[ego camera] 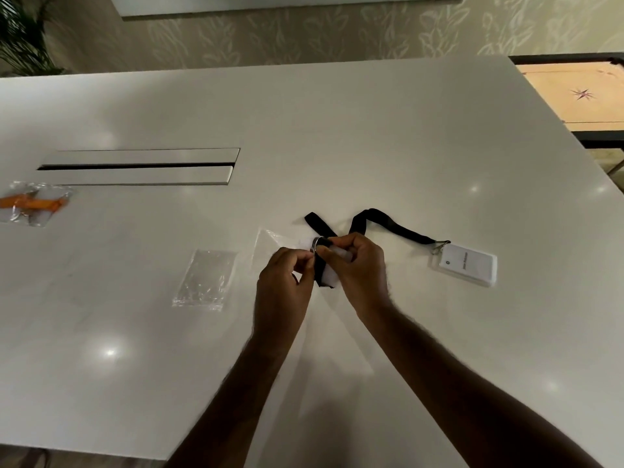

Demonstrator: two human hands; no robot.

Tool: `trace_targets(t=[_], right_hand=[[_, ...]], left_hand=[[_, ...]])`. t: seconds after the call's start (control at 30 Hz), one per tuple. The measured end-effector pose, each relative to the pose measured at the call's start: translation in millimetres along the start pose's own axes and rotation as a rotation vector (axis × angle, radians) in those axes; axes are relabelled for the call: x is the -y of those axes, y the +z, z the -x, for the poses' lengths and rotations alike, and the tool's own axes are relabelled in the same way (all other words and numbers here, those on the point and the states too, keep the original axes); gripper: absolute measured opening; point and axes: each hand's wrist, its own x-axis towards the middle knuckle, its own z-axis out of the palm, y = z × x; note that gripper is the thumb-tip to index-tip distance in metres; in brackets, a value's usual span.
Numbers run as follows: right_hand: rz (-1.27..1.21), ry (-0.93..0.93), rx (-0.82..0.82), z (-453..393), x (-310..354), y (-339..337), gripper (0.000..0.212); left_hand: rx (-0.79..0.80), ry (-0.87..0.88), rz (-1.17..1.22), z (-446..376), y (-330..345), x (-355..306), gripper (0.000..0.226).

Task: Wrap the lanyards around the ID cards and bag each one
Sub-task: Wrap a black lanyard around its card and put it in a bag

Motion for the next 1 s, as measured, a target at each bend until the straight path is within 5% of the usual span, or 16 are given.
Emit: trace_targets(t=[0.7, 0.9, 1.0], right_hand=[[-0.284, 0.258, -0.013, -5, 2, -6, 0.029], [-0.241, 0.229, 0.005, -10, 7, -10, 0.024], [-0.208, 0.211, 0.035, -11, 8, -12, 0.02]], left_hand=[[0.092, 0.168, -0.116, 10, 8, 6, 0.009], [0.088, 0.272, -0.151, -2, -6, 16, 0.022], [0.207, 0.376, -0.312, -19, -17, 29, 0.062]])
